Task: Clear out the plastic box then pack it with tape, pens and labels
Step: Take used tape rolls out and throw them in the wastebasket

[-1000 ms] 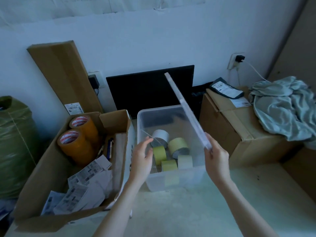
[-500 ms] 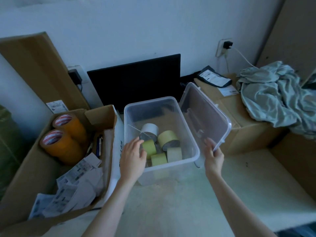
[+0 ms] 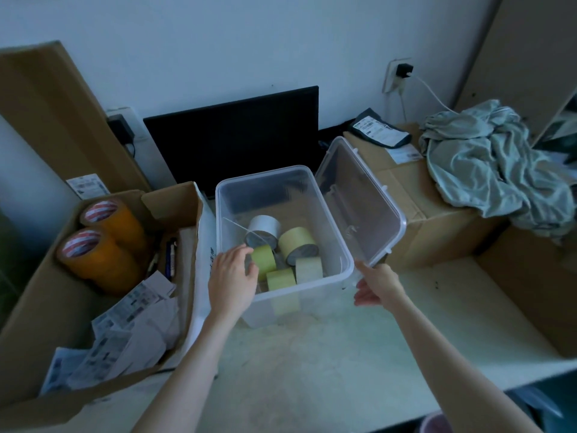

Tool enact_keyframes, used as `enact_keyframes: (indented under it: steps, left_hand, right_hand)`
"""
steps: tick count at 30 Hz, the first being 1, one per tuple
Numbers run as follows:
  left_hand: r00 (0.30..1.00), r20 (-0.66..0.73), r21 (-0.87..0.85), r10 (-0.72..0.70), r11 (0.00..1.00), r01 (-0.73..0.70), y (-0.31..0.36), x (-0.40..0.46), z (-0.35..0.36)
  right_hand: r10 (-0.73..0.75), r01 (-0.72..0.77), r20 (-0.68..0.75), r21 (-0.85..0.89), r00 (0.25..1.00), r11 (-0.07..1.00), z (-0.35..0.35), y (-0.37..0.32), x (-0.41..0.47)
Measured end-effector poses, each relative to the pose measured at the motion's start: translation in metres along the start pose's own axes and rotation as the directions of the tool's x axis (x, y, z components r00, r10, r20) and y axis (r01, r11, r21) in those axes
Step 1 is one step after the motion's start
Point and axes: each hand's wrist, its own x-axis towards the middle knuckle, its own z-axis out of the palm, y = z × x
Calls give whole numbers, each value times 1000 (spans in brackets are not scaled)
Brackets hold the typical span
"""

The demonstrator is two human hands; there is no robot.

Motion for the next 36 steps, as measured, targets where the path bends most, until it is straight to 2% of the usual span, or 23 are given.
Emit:
enact_keyframes:
  steps: [2, 5, 8, 10, 12, 15, 17, 18, 20, 24, 26, 27, 30, 32, 34, 36]
  left_hand:
    - [1000, 26, 8, 6, 1000, -7, 0, 1, -1]
    - [990, 118, 85, 75, 993, -85, 1, 5, -3]
    - [959, 283, 80, 34, 995, -59, 7, 12, -8]
    - [915, 398, 83, -63, 996, 33, 13, 20, -10]
    - [844, 508, 97, -172, 985, 142, 17, 33, -6]
    - [677, 655, 56, -335, 915, 399, 17, 47, 14]
    - [523, 738, -38, -426, 749, 662, 17, 49, 25]
    - [461, 770, -60, -442, 669, 741, 16, 49, 29]
    - [380, 803, -36, -459, 600, 799, 13, 50, 35]
    - [311, 835, -47, -454, 504, 862, 9, 53, 40]
    - [323, 836, -82, -444, 481, 873, 12, 54, 38]
    - [354, 826, -107, -439, 494, 863, 13, 53, 36]
    - [519, 739, -221, -429, 574, 789, 13, 54, 25]
    - [615, 690, -360, -381, 556, 749, 8, 55, 16]
    - [710, 623, -486, -327, 550, 680, 1, 50, 6]
    - [832, 479, -586, -279, 604, 540, 1, 37, -7]
  right_hand:
    - [-56, 55, -6, -72, 998, 996, -7, -9, -10]
    - [-233, 218, -90, -150, 968, 964, -12, -27, -22]
    - [-454, 404, -151, -274, 878, 873, -13, -50, -35]
    - [-610, 537, -124, -358, 783, 763, -9, -66, -44]
    - [-691, 631, -59, -358, 720, 688, -2, -81, -53]
    - [-750, 724, 58, -318, 659, 612, 9, -94, -57]
    - [-767, 749, 108, -338, 632, 570, 16, -96, -55]
    - [-773, 757, 128, -351, 621, 550, 19, -98, -53]
    - [-776, 770, 172, -370, 607, 520, 22, -97, -49]
    - [-755, 764, 226, -405, 616, 502, 27, -97, -41]
    - [-747, 763, 240, -407, 620, 502, 28, -97, -38]
    - [-746, 764, 247, -409, 619, 499, 28, -98, -37]
    - [-728, 752, 264, -435, 632, 495, 32, -102, -34]
    - [-714, 732, 252, -453, 653, 509, 37, -104, -32]
    - [-679, 693, 242, -483, 693, 535, 45, -108, -29]
    - [-605, 623, 251, -562, 756, 544, 53, -110, -25]
